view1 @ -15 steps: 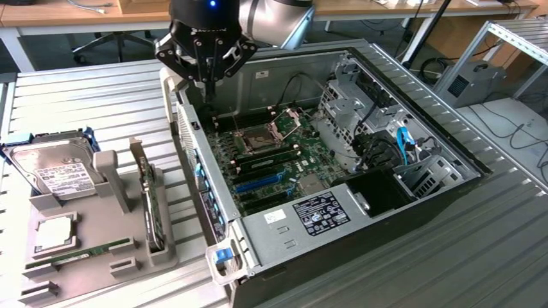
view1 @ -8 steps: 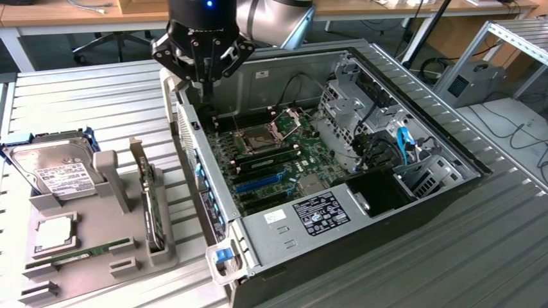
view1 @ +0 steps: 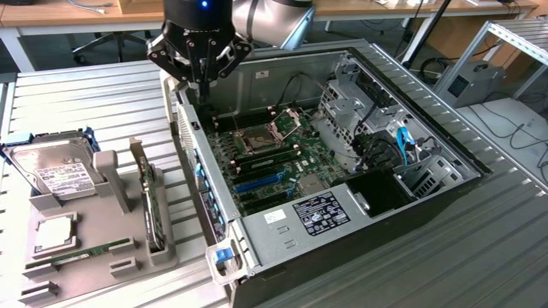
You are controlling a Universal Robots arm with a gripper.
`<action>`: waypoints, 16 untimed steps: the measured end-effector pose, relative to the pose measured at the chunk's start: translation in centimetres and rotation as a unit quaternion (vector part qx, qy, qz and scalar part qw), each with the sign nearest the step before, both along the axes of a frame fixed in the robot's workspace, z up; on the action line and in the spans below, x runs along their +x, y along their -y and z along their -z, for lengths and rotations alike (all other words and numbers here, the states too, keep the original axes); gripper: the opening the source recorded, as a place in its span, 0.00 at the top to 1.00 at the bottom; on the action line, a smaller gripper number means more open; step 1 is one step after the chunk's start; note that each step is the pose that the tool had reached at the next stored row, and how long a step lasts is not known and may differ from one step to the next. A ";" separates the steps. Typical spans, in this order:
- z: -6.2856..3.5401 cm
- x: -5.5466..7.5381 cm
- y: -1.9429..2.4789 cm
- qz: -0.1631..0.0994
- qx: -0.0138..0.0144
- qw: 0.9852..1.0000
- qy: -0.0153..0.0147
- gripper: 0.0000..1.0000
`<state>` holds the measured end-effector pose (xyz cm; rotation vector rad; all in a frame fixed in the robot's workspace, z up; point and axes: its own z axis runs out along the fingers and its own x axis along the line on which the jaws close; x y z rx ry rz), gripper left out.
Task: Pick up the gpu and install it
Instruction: 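Reach for the gpu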
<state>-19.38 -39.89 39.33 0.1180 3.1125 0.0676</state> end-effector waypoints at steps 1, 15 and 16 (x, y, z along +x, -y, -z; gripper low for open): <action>0.00 -0.1 0.00 0.000 0.000 1.000 0.000 0.89; 0.00 -0.7 0.00 0.000 0.000 1.000 0.000 0.89; 0.00 -0.8 0.00 0.000 0.000 1.000 0.000 0.89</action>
